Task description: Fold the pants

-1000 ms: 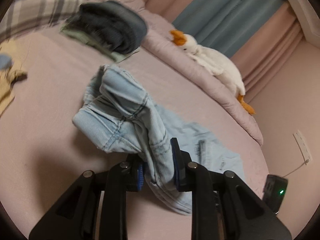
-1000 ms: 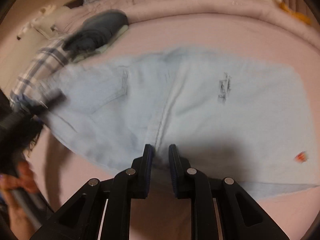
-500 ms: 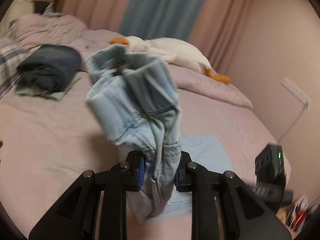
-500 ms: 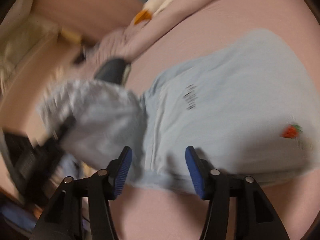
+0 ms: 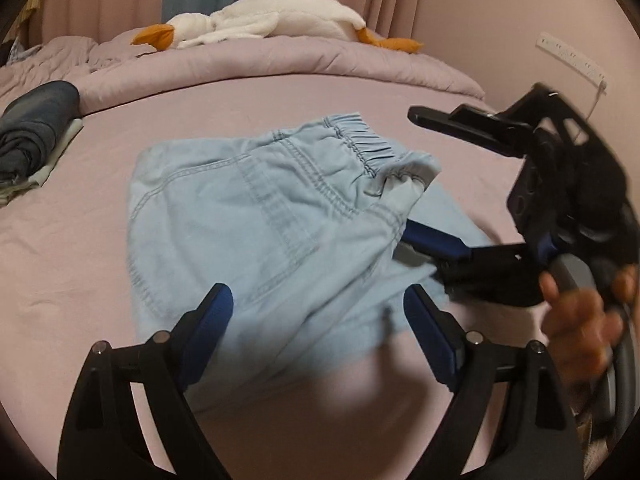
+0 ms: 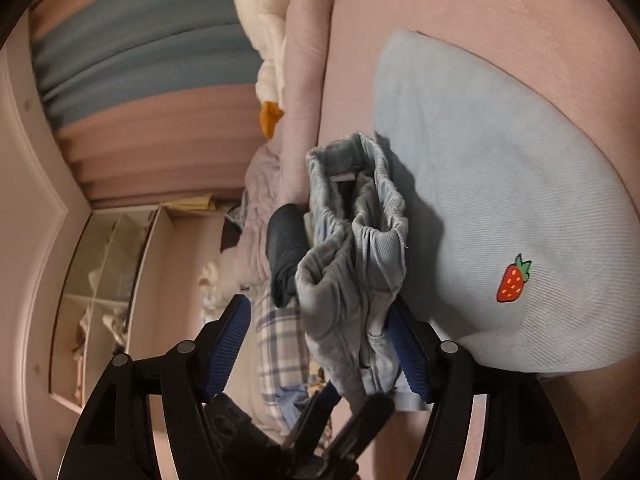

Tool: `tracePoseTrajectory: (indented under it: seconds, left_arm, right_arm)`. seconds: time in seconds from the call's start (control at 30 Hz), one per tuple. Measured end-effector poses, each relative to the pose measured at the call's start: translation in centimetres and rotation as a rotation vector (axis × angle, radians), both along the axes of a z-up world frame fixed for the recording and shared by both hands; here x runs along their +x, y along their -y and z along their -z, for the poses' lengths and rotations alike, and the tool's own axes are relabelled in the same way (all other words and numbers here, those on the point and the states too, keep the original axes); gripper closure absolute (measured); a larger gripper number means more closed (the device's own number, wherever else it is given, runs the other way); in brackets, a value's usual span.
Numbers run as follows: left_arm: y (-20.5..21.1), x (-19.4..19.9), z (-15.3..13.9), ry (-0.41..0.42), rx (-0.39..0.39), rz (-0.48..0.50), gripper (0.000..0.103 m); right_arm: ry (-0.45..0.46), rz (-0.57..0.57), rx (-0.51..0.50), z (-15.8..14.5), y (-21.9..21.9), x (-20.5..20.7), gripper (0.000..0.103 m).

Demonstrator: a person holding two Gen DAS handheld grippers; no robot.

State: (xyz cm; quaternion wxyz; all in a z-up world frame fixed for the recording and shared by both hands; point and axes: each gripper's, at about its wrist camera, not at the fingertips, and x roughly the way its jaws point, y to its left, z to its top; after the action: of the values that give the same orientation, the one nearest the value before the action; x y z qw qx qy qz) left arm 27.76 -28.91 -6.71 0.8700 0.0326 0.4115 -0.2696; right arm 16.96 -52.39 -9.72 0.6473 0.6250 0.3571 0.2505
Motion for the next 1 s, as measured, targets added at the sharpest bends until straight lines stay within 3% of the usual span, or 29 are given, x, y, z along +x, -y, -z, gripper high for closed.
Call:
tracePoseTrajectory:
  seconds: [0.13,0.23,0.3,0.37,0.43,0.73,0.8,0.9,1.0]
  left_arm:
    - [-3.3,-0.2,-0.7,-0.02,-0.066,-0.078,0.015]
    - [-5.8,-0.9,-1.1,-0.066,-0.142,-0.169,0.015]
    - [-7.4,-1.3,-1.1,-0.088,-0.169,-0.227,0.015]
    - [-8.2,-1.7,-1.1,-0.098,-0.173,-0.262,0.015]
    - [-8.8,-2.0,-1.0,-0.11,-0.174,-0.286,0.015]
    - [-8.1,0.6,-2.3,-0.101,-0.205,-0.274,0.015]
    - [-7.5,1.2,-2.4,-0.104,-0.208,-0.262,0.015]
    - [-6.3,2.1,-2.1,-0.118,-0.199,-0.248,0.015]
    - [-5.3,2.9,-2.3,-0.125,-0.179,-0.238,0.015]
  right_arm:
    - [-0.033,0.015,-0.029,-0.3,-0.7,0.3,0.033]
    - [-0.091,-0.013,-0.202,-1.6,-2.7,2.4,0.035]
    - [-0.105,-0.016,-0.346,-2.6,-3.9,3.2,0.046]
    - [-0.093,-0.012,-0.437,-3.1,-4.8,3.5,0.071]
    - [-0.073,0.002,-0.496,-3.6,-5.0,3.3,0.076]
    - [0.13,0.078,-0.717,-9.9,-3.1,1.3,0.082]
    - [0.132,0.112,-0.759,-10.3,-2.3,1.1,0.082]
    - [0.081,0.082,-0.771,-8.1,-1.2,1.3,0.081]
    - [-0.106,0.004,-0.749,-3.0,-0.7,2.4,0.078]
